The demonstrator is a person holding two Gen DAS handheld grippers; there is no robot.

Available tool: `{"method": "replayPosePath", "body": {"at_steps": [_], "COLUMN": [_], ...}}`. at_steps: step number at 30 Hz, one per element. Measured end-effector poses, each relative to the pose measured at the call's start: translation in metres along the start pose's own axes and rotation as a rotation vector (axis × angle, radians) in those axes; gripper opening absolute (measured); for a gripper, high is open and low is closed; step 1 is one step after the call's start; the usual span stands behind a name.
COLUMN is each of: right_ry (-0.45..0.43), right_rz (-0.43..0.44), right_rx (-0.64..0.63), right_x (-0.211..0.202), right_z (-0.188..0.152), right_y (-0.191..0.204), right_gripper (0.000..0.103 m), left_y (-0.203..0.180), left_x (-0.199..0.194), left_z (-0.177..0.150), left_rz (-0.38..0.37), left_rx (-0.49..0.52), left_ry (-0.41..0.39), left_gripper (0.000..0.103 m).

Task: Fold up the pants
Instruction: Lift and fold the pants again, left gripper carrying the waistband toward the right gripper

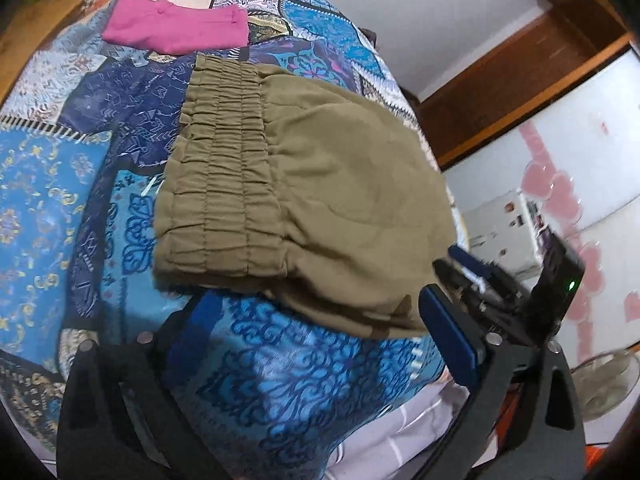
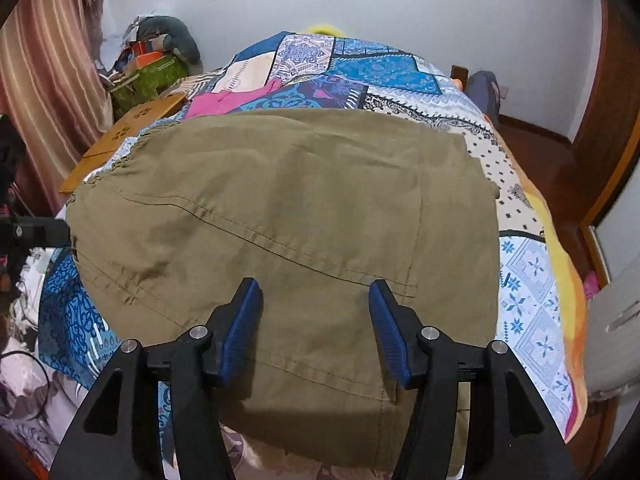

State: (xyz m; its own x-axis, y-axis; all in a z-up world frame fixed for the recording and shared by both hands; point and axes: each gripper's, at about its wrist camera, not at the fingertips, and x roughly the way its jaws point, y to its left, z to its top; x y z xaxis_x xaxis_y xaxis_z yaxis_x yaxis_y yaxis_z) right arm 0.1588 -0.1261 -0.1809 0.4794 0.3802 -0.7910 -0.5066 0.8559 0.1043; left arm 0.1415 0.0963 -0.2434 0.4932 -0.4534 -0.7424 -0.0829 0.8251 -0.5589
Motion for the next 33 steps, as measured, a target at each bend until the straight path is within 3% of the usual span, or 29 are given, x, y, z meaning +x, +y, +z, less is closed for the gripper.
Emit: {"method": "replayPosePath", "body": {"at_steps": [10, 12, 16, 19, 23, 26, 33], "right_ry": [0.003, 0.005, 0.009, 0.02, 0.039, 0.023, -0.019], "right_rz": [0.019, 0.023, 0.016, 0.012, 0.02, 0.075, 0.134], "right_rx": [-0.009, -0.001, 0.013, 0.021, 0.017, 0.042, -0.037], "right_x": [0.0, 0.001, 0.001, 0.001, 0.001, -0.002, 0.011], "right_z": [-0.002, -0.001, 0.0, 0.003, 0.009, 0.019, 0.068], "right_y": [-0.002, -0.003, -0.004, -0.003, -0.001, 0.001, 0.041], "right_gripper": [0.058, 0.058, 0.059, 0.059, 0.059, 0.059, 0.059], "left_y": [0.007, 0.007, 0.007, 0.009, -0.007, -0.024, -0.032], "left_x": [0.016, 0.019, 0.023, 0.023, 0.016, 0.008, -0.015], "left_z": [0.037, 0.044, 0.053, 0.057, 0.057, 0.053, 0.034], "left_rz": [0.011, 0.033, 0.118, 0.148, 0.252, 0.339, 0.447], "left_rx": [-0.048, -0.056, -0.041, -0.033, 0.076, 0.175, 0.284], "left_ry": [-0.04, -0.053, -0.072, -0.083, -0.136, -0.194, -0.254], "left_gripper": [0.099, 0.094, 0.068, 0.055, 0.038, 0.036, 0.035]}}
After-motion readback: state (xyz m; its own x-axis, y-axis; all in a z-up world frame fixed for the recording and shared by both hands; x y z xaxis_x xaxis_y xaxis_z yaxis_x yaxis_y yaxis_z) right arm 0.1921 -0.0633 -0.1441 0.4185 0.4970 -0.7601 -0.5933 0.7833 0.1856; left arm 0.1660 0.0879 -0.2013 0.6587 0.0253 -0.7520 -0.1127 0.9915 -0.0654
